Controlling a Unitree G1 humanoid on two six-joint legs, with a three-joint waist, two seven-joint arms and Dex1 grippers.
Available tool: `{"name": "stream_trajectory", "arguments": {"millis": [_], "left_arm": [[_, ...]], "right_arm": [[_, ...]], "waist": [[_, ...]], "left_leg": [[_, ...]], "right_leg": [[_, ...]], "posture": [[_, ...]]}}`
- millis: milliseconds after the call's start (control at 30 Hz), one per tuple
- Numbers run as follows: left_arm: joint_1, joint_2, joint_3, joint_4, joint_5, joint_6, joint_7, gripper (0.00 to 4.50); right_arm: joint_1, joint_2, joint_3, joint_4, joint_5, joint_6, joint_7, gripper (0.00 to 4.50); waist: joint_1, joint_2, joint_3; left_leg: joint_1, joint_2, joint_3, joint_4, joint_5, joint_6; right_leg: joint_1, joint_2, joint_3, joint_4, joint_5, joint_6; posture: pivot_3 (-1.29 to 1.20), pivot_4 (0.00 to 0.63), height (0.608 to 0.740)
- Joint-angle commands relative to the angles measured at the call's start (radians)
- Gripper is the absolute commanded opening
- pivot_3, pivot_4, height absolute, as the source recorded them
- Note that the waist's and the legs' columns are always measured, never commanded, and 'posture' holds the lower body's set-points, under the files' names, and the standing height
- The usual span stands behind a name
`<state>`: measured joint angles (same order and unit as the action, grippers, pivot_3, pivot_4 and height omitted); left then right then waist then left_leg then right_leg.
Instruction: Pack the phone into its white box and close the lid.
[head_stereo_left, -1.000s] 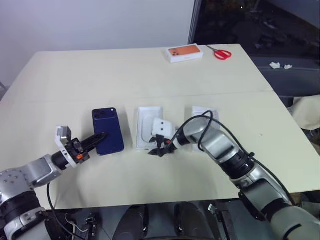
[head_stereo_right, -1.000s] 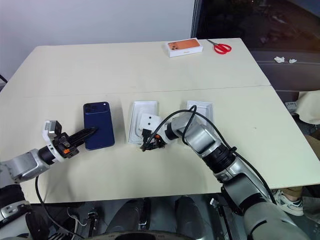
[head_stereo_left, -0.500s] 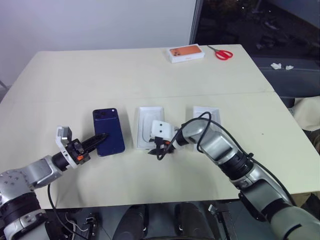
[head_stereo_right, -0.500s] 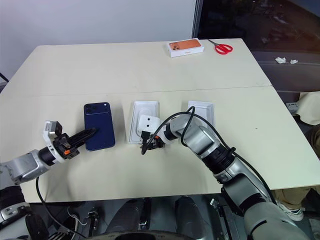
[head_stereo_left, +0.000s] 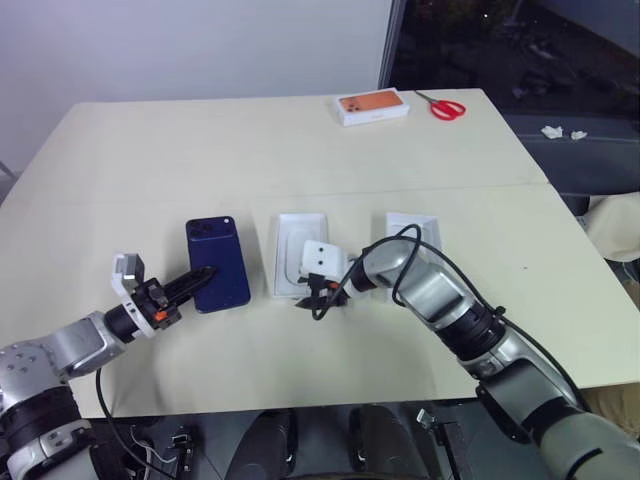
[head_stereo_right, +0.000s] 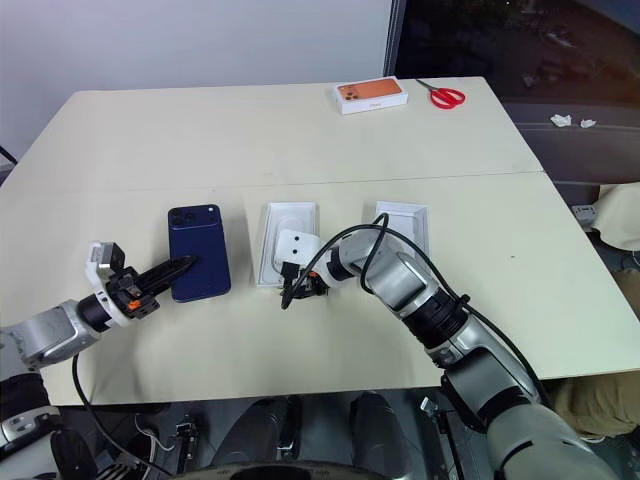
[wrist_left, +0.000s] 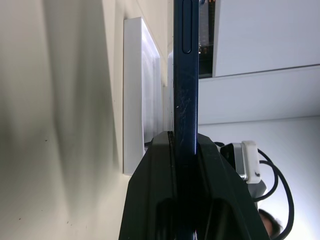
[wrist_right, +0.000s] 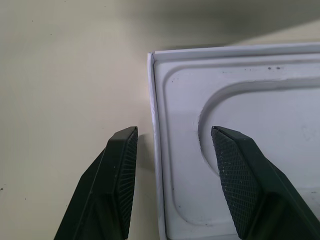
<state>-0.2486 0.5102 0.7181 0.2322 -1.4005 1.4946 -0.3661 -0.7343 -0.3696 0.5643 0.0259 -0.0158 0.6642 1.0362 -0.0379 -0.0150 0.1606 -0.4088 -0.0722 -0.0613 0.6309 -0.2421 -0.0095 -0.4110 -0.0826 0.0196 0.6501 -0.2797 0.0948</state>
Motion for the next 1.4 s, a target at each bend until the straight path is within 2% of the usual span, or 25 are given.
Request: {"name": "stream_trajectory", "arguments": {"millis": [33, 667, 833, 1233, 1367, 1400], "left_arm": [[-0.013, 0.018, 0.003, -0.017, -0.054, -0.015, -0.004, 0.0], [-0.002, 0.028, -0.02, -0.021, -0.094, -0.041, 0.004, 0.0], [-0.003, 0.033, -0.028, -0.017, -0.105, -0.048, 0.008, 0.0], [0.005, 0.039, -0.042, -0.02, -0.141, -0.062, 0.02, 0.0], [0.01, 0.043, -0.048, -0.02, -0.154, -0.068, 0.026, 0.0], [0.012, 0.045, -0.05, -0.019, -0.159, -0.07, 0.027, 0.0]], "right_arm": [[-0.008, 0.008, -0.007, -0.004, 0.002, -0.011, -0.004, 1.66], [-0.007, 0.008, -0.005, 0.003, 0.005, -0.018, 0.0, 1.66], [-0.012, 0.008, -0.004, 0.012, -0.007, -0.029, -0.009, 0.27], [-0.013, 0.004, 0.0, 0.022, -0.023, -0.051, -0.009, 0.27], [-0.019, 0.028, -0.035, 0.025, 0.015, 0.004, -0.007, 0.27], [-0.021, 0.029, -0.038, 0.025, 0.015, 0.006, -0.009, 0.96]], "waist": [[0.0, 0.0, 0.0], [0.0, 0.0, 0.0], [-0.001, 0.0, 0.0], [0.0, 0.0, 0.0], [-0.001, 0.0, 0.0], [-0.001, 0.0, 0.0]], "left_leg": [[0.0, 0.0, 0.0, 0.0, 0.0, 0.0], [0.0, 0.0, 0.0, 0.0, 0.0, 0.0], [0.0, 0.0, 0.0, 0.0, 0.0, 0.0], [0.0, 0.0, 0.0, 0.0, 0.0, 0.0], [0.0, 0.0, 0.0, 0.0, 0.0, 0.0], [0.0, 0.0, 0.0, 0.0, 0.0, 0.0]], "right_leg": [[0.0, 0.0, 0.0, 0.0, 0.0, 0.0], [0.0, 0.0, 0.0, 0.0, 0.0, 0.0], [0.0, 0.0, 0.0, 0.0, 0.0, 0.0], [0.0, 0.0, 0.0, 0.0, 0.0, 0.0], [0.0, 0.0, 0.0, 0.0, 0.0, 0.0], [0.0, 0.0, 0.0, 0.0, 0.0, 0.0]], "posture": [[0.0, 0.15, 0.74], [0.0, 0.15, 0.74], [0.0, 0.15, 0.74], [0.0, 0.15, 0.74], [0.0, 0.15, 0.74], [0.0, 0.15, 0.74]]}}
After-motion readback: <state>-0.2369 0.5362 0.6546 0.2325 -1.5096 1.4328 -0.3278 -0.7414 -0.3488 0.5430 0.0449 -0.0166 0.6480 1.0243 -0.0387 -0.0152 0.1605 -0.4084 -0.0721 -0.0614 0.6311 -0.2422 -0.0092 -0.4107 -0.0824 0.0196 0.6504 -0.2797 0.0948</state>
